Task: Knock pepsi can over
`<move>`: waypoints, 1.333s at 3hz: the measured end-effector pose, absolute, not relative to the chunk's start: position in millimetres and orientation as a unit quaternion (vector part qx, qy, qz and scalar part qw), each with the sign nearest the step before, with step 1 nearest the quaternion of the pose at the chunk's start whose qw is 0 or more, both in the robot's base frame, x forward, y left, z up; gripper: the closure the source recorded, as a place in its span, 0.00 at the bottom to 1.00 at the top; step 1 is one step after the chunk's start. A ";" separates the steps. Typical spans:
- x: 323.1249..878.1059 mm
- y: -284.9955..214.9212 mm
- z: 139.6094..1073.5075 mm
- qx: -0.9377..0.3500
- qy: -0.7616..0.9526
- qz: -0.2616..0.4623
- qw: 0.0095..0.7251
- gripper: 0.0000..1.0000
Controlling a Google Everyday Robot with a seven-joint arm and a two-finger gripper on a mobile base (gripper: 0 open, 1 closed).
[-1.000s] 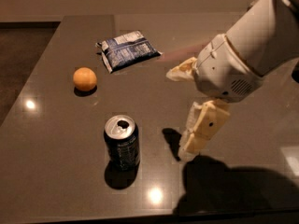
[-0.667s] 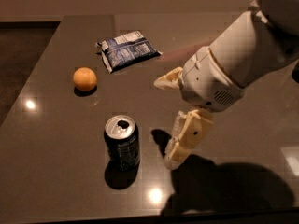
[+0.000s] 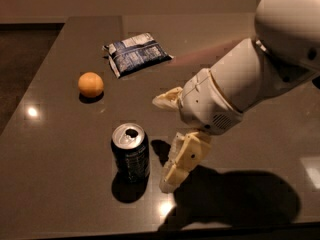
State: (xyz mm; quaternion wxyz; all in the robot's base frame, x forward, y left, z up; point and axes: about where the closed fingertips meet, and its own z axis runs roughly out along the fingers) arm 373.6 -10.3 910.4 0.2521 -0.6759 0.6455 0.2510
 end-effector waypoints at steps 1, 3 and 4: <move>372.1 -1.1 903.5 -0.674 0.640 0.267 0.256 0.00; 371.2 12.3 896.1 -0.668 0.631 0.295 0.261 0.00; 369.1 19.9 896.2 -0.671 0.622 0.310 0.260 0.12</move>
Offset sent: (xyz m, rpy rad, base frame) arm 0.0027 0.0211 -0.0226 0.0947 0.0606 0.0223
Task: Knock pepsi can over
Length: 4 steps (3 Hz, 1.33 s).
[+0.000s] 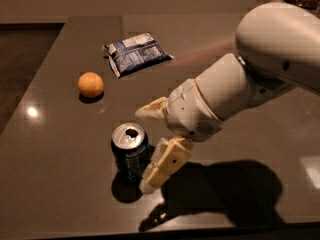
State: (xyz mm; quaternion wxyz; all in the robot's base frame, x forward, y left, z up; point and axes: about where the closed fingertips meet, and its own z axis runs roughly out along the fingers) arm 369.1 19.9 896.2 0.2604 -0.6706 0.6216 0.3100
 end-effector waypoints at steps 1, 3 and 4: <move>370.1 22.0 896.5 -0.674 0.616 0.319 0.254 0.35; 382.5 3.0 914.0 -0.671 0.627 0.314 0.241 0.82; 404.2 -19.6 930.0 -0.675 0.652 0.274 0.207 1.00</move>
Offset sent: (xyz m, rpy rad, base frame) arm 0.0142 -0.0200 0.0157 -0.0188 0.0363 -0.0015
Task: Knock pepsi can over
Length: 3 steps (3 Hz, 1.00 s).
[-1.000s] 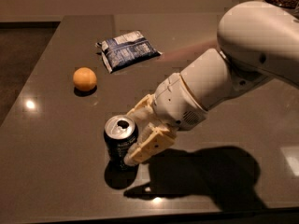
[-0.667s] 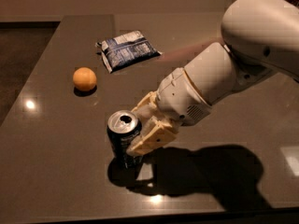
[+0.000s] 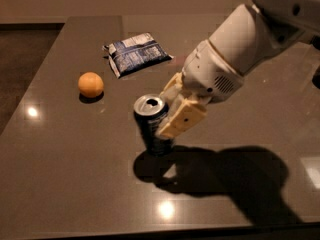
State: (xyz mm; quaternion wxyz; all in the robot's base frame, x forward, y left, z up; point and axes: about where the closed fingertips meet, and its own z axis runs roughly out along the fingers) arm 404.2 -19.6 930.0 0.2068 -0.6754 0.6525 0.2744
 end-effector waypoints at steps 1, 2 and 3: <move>423.3 -38.9 934.1 -0.682 0.673 0.231 0.171 1.00; 444.2 -62.8 932.0 -0.685 0.692 0.186 0.130 1.00; 460.0 -83.2 928.8 -0.695 0.699 0.137 0.094 1.00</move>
Offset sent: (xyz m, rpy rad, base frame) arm 0.0621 -0.0835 -0.0012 -0.4316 0.0127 -0.0418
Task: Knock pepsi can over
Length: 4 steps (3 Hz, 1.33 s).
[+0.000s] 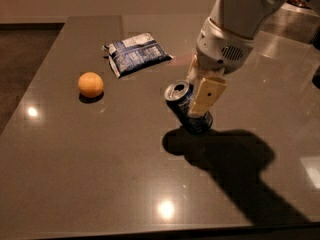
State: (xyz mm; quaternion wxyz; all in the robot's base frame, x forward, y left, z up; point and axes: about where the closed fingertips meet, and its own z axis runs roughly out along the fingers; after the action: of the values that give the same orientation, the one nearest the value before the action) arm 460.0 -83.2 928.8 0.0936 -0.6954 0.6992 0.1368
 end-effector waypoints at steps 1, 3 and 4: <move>477.0 -105.6 919.1 -0.711 0.699 0.051 0.051 1.00; 486.2 -123.2 907.5 -0.714 0.699 -0.023 0.025 0.84; 480.0 -121.4 897.3 -0.715 0.698 -0.025 0.019 0.53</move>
Offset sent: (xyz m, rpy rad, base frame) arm 0.0146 -0.0634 -0.0226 -0.4602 -0.0694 0.0399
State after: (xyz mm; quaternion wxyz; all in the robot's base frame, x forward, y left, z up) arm 480.0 -121.4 897.3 0.0192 -0.7155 0.6979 -0.0253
